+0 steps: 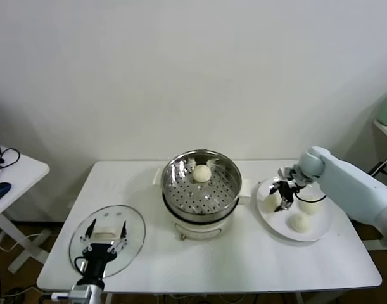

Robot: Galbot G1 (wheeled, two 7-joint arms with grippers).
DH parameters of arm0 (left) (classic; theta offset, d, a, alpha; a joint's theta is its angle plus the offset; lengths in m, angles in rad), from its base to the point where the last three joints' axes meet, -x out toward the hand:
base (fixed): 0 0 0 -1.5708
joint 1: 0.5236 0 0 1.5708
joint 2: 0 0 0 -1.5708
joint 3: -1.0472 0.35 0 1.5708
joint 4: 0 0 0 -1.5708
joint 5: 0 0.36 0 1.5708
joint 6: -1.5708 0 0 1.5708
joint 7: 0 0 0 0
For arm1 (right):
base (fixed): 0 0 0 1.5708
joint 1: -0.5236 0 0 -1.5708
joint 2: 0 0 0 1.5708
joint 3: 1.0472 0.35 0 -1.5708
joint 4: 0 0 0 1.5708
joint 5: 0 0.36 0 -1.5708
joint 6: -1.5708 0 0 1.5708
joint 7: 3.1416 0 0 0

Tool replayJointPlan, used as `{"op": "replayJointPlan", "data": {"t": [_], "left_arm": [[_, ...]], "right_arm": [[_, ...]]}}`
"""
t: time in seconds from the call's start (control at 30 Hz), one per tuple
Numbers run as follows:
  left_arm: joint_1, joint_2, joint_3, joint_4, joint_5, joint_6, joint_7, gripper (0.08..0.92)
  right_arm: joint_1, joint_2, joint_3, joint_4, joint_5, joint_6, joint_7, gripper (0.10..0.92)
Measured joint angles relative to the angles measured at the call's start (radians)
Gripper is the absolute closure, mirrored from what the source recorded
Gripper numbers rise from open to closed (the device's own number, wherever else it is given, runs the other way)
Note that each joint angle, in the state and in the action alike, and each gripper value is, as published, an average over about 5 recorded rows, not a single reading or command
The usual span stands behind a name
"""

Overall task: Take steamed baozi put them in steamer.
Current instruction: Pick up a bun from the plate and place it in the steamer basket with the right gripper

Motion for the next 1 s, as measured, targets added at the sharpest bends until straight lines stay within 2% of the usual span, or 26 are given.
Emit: {"op": "replayJointPlan", "data": {"t": [0.63, 1.0], "left_arm": [[0.006, 0.007, 0.03, -0.022, 0.007, -0.004, 0.0, 0.177], [0.017, 0.006, 0.046, -0.038, 0.009, -0.005, 0.0, 0.177]], "right_arm": [[0.465, 0.058, -0.354, 0.059, 0.524, -0.147, 0.008, 0.33], [0.537, 0.185, -0.488, 0.071, 0.706, -0.199, 0.037, 0.33]]}}
